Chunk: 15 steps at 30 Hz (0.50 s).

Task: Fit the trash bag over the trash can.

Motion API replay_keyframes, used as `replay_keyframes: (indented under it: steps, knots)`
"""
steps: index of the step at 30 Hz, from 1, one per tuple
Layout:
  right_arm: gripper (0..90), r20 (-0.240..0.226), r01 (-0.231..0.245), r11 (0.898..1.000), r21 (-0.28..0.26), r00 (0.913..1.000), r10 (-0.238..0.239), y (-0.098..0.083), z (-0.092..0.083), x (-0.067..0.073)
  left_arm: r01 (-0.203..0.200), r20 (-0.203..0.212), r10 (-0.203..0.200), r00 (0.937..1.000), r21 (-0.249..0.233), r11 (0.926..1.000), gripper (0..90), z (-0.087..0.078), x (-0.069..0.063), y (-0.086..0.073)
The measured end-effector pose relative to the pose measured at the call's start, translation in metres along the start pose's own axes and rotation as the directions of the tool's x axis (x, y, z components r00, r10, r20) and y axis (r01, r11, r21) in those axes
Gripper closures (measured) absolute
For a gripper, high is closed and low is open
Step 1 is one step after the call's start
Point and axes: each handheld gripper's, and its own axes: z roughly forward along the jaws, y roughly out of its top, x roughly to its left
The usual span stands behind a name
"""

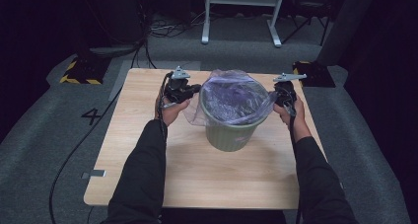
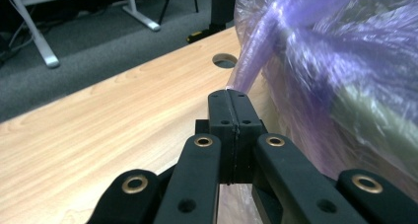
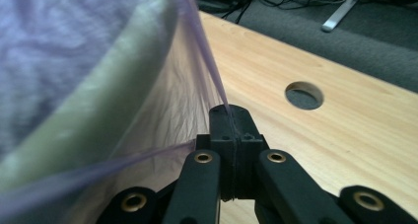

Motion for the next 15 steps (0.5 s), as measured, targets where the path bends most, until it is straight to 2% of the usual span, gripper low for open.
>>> replay_keyframes:
  steps: [7, 9, 15]
  knots:
    - [90.0, -0.007, -0.008, 1.000, 0.030, 0.9999, 0.009, -0.001, 0.007, 0.003, 0.021, 0.010, -0.021, 0.9997, 0.049, 0.9986, 89.7, 0.013, -0.003, 0.000]
    - [90.0, -0.013, -0.013, 0.999, 0.033, 0.9998, 0.013, -0.003, 0.008, 0.004, 0.016, 0.009, -0.016, 0.9998, 0.058, 0.9982, 89.8, 0.015, -0.004, -0.001]
    - [90.0, -0.024, -0.034, 0.999, 0.042, 0.9991, 0.035, -0.008, 0.010, 0.001, 0.034, 0.024, -0.037, 0.9990, 0.097, 0.9947, 89.6, 0.019, -0.003, -0.004]
